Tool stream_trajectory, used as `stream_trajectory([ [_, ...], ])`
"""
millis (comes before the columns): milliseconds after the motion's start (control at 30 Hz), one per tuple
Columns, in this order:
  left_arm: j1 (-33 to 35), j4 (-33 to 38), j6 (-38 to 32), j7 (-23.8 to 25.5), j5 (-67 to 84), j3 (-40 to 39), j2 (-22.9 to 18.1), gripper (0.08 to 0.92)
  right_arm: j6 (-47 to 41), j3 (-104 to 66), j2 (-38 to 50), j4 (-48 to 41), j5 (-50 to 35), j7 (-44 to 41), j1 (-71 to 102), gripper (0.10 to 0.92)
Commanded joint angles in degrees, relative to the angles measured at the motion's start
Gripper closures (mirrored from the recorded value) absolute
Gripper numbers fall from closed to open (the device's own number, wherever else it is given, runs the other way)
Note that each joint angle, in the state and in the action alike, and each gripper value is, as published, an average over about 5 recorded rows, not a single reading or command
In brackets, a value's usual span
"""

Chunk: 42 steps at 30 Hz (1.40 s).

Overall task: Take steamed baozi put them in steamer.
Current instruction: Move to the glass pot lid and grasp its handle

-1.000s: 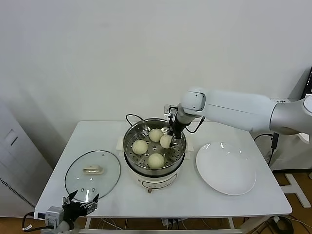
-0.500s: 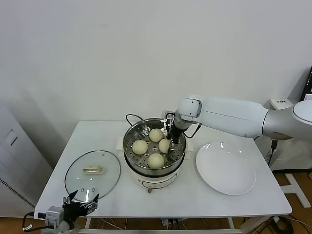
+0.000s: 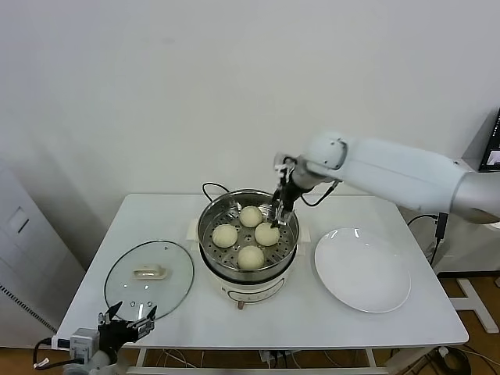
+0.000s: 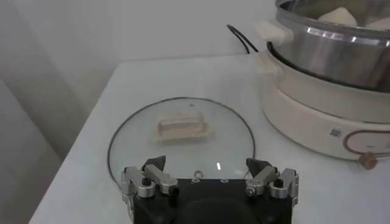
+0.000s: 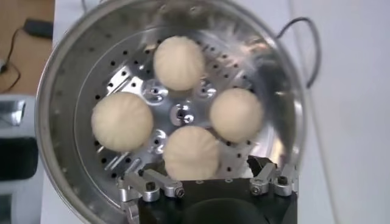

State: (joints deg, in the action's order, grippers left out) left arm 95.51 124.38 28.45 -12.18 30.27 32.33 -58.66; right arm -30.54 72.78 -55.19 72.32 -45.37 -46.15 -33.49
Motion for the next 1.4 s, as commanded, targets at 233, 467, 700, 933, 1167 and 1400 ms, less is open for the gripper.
stream_trajectory([
  [233, -4.11, 0.57, 0.21, -0.04, -0.12, 0.81, -2.01, 0.177, 14.03, -61.61, 20.43, 6.20, -2.49, 22.74, 43.95, 0.203],
  [467, -5.39, -0.15, -1.42, 0.45, -1.21, 0.77, -1.90, 0.177, 27.62, -87.51, 14.19, 13.15, 6.02, 37.14, 71.18, 0.203],
  [700, -4.66, -1.27, -4.55, 1.99, -6.12, 0.87, -1.33, 0.177, 32.44, -105.81, 1.79, 16.25, 12.81, 41.76, 88.87, 0.203],
  [933, -4.56, -2.97, -8.42, 4.40, -15.55, 0.88, -1.02, 0.177, 32.02, -112.71, -7.02, 18.20, 17.03, 39.39, 98.04, 0.203],
  [1167, -4.78, -6.88, -15.90, 7.50, -35.23, 2.19, -0.38, 0.177, 32.52, -116.69, -13.22, 18.06, 20.72, 34.65, 103.42, 0.203],
  [1400, -4.47, -11.91, -22.78, 6.57, -62.27, 1.76, -1.91, 0.177, 33.11, -117.66, -15.67, 16.26, 23.07, 32.76, 104.13, 0.203],
])
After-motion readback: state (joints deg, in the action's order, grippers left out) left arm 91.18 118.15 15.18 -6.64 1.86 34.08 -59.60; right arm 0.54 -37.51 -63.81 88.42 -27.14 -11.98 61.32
